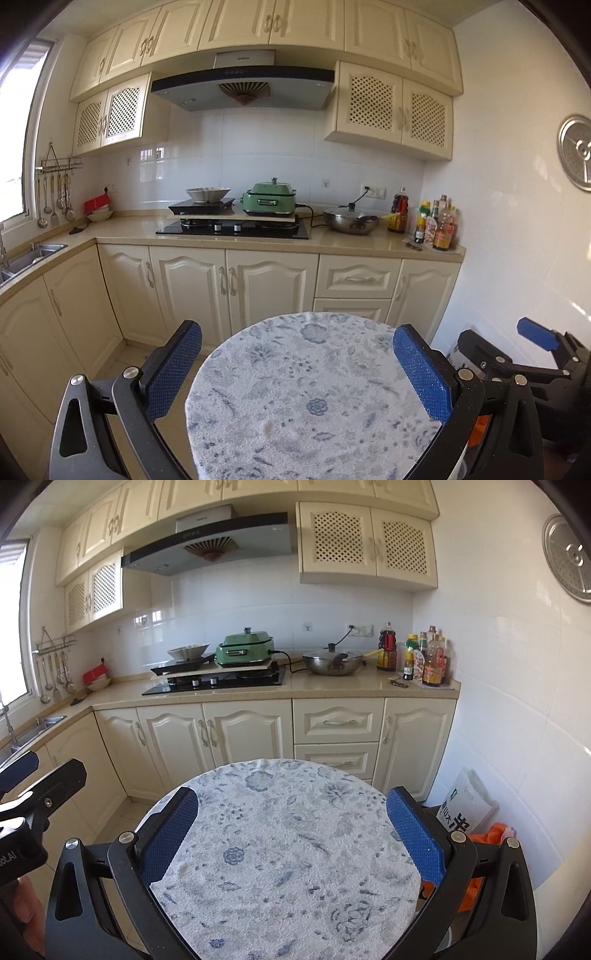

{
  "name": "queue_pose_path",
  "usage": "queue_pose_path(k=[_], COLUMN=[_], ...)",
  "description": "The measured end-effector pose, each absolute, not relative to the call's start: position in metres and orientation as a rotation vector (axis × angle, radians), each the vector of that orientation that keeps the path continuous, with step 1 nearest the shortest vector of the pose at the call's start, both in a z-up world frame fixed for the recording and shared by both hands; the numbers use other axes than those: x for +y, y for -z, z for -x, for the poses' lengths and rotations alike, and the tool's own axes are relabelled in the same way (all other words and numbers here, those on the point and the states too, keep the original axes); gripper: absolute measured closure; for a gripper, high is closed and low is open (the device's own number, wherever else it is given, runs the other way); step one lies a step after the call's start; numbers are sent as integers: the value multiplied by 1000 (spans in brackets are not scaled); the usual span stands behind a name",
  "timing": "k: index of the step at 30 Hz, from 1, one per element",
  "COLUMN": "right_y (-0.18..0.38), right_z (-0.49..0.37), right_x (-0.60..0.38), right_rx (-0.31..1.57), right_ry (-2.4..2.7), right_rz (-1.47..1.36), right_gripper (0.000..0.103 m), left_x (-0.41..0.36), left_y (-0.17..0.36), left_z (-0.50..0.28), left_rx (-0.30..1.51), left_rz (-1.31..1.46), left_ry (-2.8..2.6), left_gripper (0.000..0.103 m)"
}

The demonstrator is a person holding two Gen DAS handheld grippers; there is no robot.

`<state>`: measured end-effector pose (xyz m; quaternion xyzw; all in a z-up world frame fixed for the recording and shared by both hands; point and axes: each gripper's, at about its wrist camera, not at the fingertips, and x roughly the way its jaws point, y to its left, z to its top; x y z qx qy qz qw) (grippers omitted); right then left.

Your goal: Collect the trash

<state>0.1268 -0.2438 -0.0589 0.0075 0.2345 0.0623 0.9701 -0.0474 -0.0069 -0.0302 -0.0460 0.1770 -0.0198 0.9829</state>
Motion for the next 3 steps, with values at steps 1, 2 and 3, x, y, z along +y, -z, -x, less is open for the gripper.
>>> queue_pose_path(k=[1, 2, 3], right_y=[59, 59, 59], right_z=[-127, -127, -127], right_x=[-244, -245, -246], right_rx=[474, 474, 475], right_ry=[-125, -124, -125], right_rz=[-16, -17, -20], right_gripper=[0, 0, 0], left_x=[-7, -10, -10], left_y=[30, 31, 31], left_z=[48, 50, 49], left_rx=[351, 347, 347], left_rz=[99, 101, 98], left_ry=[40, 39, 42], left_gripper=[1, 1, 1])
